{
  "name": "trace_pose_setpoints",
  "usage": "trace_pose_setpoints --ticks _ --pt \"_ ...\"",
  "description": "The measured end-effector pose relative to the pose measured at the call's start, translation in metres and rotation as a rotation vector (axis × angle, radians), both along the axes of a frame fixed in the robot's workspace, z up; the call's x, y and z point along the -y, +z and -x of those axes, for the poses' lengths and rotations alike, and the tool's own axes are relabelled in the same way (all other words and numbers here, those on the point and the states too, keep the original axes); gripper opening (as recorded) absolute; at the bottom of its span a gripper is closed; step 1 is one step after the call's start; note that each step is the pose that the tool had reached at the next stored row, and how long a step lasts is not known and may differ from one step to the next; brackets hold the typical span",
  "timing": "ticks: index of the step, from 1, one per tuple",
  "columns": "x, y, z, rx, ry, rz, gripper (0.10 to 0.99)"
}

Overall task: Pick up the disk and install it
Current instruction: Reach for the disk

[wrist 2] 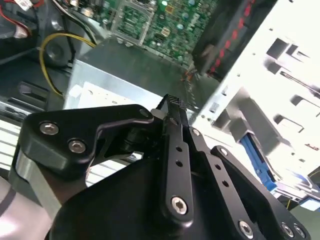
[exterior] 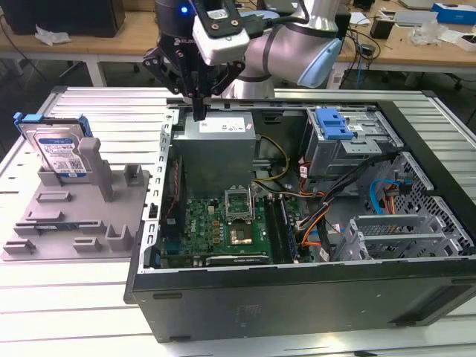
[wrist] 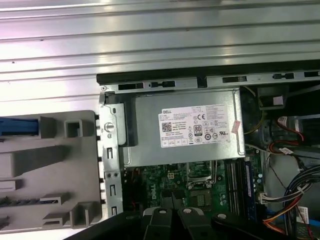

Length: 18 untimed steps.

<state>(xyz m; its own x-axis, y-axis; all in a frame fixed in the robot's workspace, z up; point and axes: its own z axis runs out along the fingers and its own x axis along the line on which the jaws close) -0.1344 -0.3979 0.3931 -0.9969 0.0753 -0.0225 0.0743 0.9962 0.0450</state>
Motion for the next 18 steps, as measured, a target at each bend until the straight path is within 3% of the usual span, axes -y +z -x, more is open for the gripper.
trace_pose_setpoints --ticks 6,7,9,12,18 --pt "-0.0051 -0.0012 0.0312 -0.0009 0.0 0.0 0.106" --pt "-0.0083 -0.0017 0.0437 -0.0012 0.0 0.0 0.106" --pt "-0.0107 -0.0023 0.0517 -0.0014 0.0 0.0 0.106" --pt "-0.0202 -0.0038 0.0734 -0.0034 0.0 0.0 0.106" --pt "-0.0297 -0.0057 0.0941 -0.0048 0.0 0.0 0.106"
